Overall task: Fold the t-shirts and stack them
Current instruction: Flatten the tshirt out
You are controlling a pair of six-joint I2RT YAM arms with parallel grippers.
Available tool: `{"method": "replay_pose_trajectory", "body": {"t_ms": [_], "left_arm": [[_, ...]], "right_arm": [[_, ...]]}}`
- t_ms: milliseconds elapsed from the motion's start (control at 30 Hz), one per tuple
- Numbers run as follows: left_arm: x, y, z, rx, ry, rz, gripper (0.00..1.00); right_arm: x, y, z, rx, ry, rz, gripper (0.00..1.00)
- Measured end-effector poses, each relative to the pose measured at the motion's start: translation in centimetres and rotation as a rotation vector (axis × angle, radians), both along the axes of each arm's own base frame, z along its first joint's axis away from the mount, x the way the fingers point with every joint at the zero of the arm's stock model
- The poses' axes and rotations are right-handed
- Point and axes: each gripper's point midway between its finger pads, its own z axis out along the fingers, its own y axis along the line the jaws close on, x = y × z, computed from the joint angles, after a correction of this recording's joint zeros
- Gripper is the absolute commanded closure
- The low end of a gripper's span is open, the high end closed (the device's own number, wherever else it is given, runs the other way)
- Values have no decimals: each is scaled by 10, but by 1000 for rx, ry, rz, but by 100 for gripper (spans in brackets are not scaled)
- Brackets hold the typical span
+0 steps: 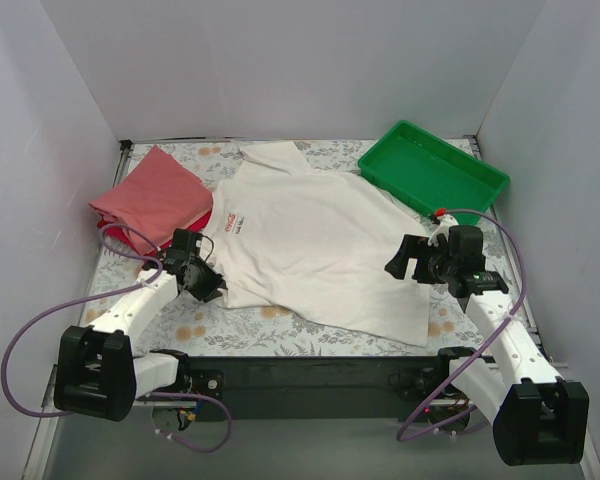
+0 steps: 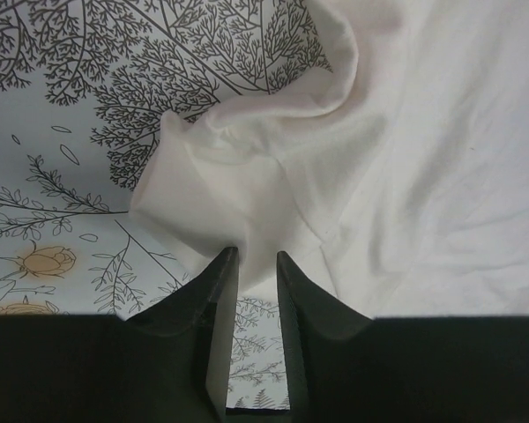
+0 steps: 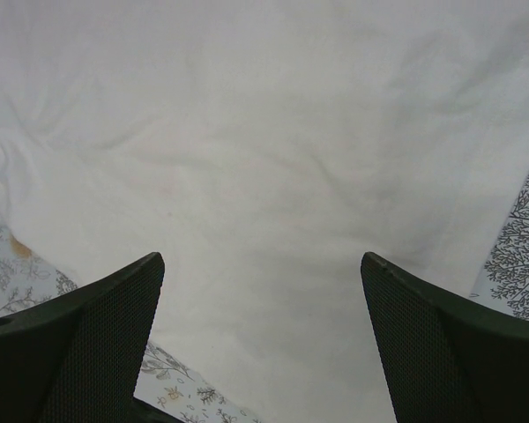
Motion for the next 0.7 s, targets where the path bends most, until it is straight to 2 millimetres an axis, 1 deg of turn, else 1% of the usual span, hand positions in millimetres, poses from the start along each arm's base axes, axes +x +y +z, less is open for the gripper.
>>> {"method": "replay_pose_trajectory", "body": {"t_ms": [100, 133, 300, 433, 567, 700], "left_arm": [[-3, -1, -2, 5, 8, -3, 84], [-4, -2, -4, 10, 14, -5, 100], [-11, -3, -13, 47, 47, -17, 100], [-18, -9, -15, 75, 56, -44, 100], [-25, -16, -11, 93, 40, -73, 100], [-34, -25, -2, 82, 22, -91, 100]], "right_arm": [[-1, 0, -3, 0, 0, 0, 2], [-2, 0, -3, 0, 2, 0, 2], [-5, 0, -7, -2, 3, 1, 2], [-9, -1, -11, -4, 5, 3, 2], [-9, -1, -10, -5, 1, 3, 2], [-12, -1, -15, -7, 13, 5, 2]]}}
